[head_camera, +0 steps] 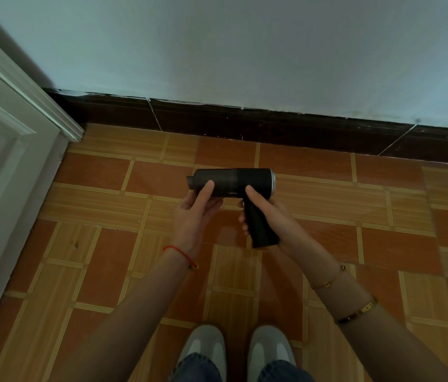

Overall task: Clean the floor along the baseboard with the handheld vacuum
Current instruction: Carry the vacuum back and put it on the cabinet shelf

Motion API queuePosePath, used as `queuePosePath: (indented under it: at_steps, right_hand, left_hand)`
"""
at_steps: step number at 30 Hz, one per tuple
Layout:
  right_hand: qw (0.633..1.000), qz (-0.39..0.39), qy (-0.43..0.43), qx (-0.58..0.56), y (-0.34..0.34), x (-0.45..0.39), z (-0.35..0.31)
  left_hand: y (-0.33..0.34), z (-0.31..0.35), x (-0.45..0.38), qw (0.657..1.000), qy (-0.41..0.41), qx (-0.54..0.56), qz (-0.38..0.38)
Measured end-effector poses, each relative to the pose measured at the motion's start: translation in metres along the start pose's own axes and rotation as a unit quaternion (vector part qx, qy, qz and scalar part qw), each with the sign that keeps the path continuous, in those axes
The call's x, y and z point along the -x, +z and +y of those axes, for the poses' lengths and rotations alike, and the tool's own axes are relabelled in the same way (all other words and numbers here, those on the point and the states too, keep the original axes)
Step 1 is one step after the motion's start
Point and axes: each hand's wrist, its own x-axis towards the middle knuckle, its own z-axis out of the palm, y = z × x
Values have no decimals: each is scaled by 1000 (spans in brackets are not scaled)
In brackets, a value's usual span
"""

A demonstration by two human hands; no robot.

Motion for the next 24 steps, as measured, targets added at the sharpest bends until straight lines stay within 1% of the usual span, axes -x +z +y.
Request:
queuePosePath:
  at_steps: [11,17,21,24]
  right_hand:
    - [1000,-1,20,9,4,-16,6]
    - [999,12,43,0,14,-31,0]
    - [998,13,69,8,23,-25,-25]
    - [996,16,81,18,32,-4,-64]
  left_hand:
    - [-9,-2,-10,1000,-4,-2,16]
    - [-8,6,-21,998,-13,-5,55]
    - [0,28,-13,997,-29,-7,70]
    - [18,63,9,997,-29,-6,70]
